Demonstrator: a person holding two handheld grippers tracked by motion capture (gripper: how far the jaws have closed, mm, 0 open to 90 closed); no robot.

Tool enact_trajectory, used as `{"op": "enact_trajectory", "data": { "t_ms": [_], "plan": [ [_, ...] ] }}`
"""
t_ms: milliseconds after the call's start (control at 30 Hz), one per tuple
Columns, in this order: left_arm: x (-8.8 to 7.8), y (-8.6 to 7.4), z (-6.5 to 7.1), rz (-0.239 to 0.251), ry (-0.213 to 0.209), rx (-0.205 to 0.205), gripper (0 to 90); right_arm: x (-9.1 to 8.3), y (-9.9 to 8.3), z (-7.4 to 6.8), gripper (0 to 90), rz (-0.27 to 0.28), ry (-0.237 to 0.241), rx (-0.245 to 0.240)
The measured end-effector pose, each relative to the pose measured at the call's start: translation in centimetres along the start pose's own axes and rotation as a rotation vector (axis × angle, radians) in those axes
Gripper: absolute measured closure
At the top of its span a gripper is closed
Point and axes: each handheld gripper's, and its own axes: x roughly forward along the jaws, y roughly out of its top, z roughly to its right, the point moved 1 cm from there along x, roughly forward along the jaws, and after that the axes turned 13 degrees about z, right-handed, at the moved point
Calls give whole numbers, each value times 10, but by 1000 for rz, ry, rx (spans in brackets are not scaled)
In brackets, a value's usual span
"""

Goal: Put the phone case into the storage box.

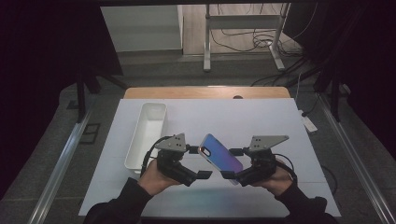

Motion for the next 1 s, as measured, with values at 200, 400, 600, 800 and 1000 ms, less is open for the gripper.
{"op": "enact_trajectory", "data": {
  "t_ms": [200,400,600,800,1000],
  "plan": [
    [-2,0,-2,-1,-43,-47,382,1,0,-2,168,-2,10,-5],
    [-4,1,-2,9,-72,-71,531,3,0,-3,168,-2,19,-4],
    [-5,1,-3,13,-104,-83,661,3,0,-2,168,1,27,0],
    [-4,0,-4,6,-121,-96,734,4,0,-2,168,-1,33,7],
    [-5,0,-5,12,-157,-111,779,4,0,-2,168,1,54,19]
  ]
}}
